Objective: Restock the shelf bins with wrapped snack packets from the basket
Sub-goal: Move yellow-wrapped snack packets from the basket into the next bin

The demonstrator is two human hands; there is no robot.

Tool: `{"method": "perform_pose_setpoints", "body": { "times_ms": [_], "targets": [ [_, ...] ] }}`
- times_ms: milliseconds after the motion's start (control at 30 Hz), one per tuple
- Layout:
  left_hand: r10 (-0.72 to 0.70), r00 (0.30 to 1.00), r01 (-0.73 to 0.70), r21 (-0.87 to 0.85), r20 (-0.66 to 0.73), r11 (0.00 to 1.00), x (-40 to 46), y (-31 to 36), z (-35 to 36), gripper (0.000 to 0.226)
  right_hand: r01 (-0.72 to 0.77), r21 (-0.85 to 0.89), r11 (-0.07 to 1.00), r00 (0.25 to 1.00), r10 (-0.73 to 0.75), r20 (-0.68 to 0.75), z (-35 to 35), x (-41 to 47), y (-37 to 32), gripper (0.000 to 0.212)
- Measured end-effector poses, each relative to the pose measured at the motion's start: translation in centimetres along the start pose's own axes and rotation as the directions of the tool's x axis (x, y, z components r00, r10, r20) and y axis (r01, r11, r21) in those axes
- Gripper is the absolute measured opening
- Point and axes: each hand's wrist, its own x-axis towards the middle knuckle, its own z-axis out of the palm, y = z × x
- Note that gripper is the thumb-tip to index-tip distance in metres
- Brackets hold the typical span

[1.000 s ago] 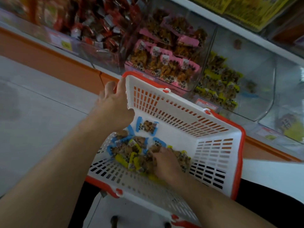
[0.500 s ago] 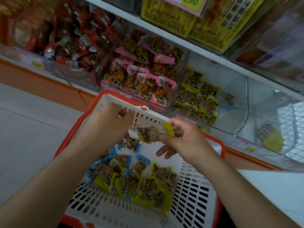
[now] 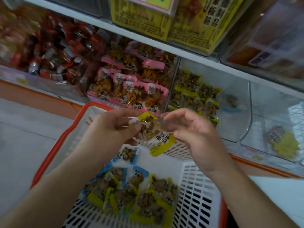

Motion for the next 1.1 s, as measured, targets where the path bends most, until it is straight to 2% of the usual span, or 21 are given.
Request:
{"method": "perform_pose_setpoints", "body": {
  "times_ms": [100, 167, 233, 300, 367, 433, 500, 600, 633, 733, 800, 933, 1100],
  "targets": [
    [0.077, 0.997, -0.073, 0.116, -0.028, 0.99, 0.2, -0.2, 0.5, 0.032, 0.029, -0.125, 0.992, 0.999, -0.024, 0.044, -0.3, 0.3, -0.1, 0.028],
    [0.101, 0.995, -0.098, 0.1, -0.026, 0.99, 0.3, -0.1, 1.1, 0.03, 0.039, -0.228, 0.973, 0.997, -0.024, 0.069, -0.2, 0.2, 0.2, 0.033],
    [0.105, 0.994, -0.103, 0.092, -0.024, 0.99, 0.4, 0.2, 1.9, 0.028, 0.005, -0.261, 0.965, 0.998, 0.014, 0.069, -0.1, 0.3, 0.4, 0.038],
    [0.106, 0.993, -0.101, 0.087, -0.056, 0.991, 0.5, 0.0, 2.6, 0.03, -0.011, -0.272, 0.962, 1.0, 0.015, 0.014, -0.2, 0.2, 0.5, 0.039],
    [0.114, 0.99, -0.1, 0.148, -0.085, 0.984, 0.5, -0.2, 3.0, 0.037, -0.019, -0.232, 0.972, 0.993, -0.009, -0.117, -1.2, 0.3, 0.5, 0.04],
    [0.168, 0.985, -0.133, 0.424, -0.046, 0.896, 0.5, -0.6, 3.0, 0.049, -0.019, -0.192, 0.981, 0.954, -0.04, -0.296, -2.9, 1.1, 0.8, 0.041],
    [0.21, 0.977, -0.181, 0.675, 0.04, 0.715, 0.7, -1.5, 2.5, 0.068, -0.056, -0.186, 0.981, 0.881, -0.039, -0.472, -5.1, 2.9, 1.3, 0.039],
    [0.176, 0.978, -0.194, 0.825, 0.116, 0.532, 1.2, -3.5, 2.1, 0.09, -0.13, -0.244, 0.961, 0.756, -0.063, -0.652, -8.7, 7.4, 1.9, 0.034],
    [0.169, 0.977, -0.2, 0.841, 0.131, 0.503, 1.3, -3.9, 2.1, 0.094, -0.167, -0.273, 0.948, 0.726, -0.069, -0.684, -9.7, 9.1, 2.1, 0.031],
    [0.167, 0.976, -0.209, 0.837, 0.143, 0.505, 1.7, -4.3, 1.9, 0.102, -0.313, -0.313, 0.897, 0.66, -0.032, -0.75, -12.4, 13.6, 2.6, 0.029],
    [0.173, 0.974, -0.217, 0.836, 0.148, 0.505, 2.0, -4.4, 1.7, 0.108, -0.382, -0.309, 0.871, 0.642, 0.01, -0.766, -13.5, 15.9, 3.1, 0.033],
    [0.188, 0.969, -0.234, 0.848, 0.161, 0.476, 2.3, -4.9, 1.7, 0.114, -0.491, -0.455, 0.743, 0.657, -0.027, -0.754, -14.8, 18.2, 4.3, 0.045],
    [0.214, 0.967, -0.225, 0.852, 0.137, 0.472, 2.6, -5.4, 1.9, 0.118, -0.53, -0.657, 0.536, 0.697, -0.165, -0.698, -15.1, 19.1, 6.0, 0.044]
  ]
}}
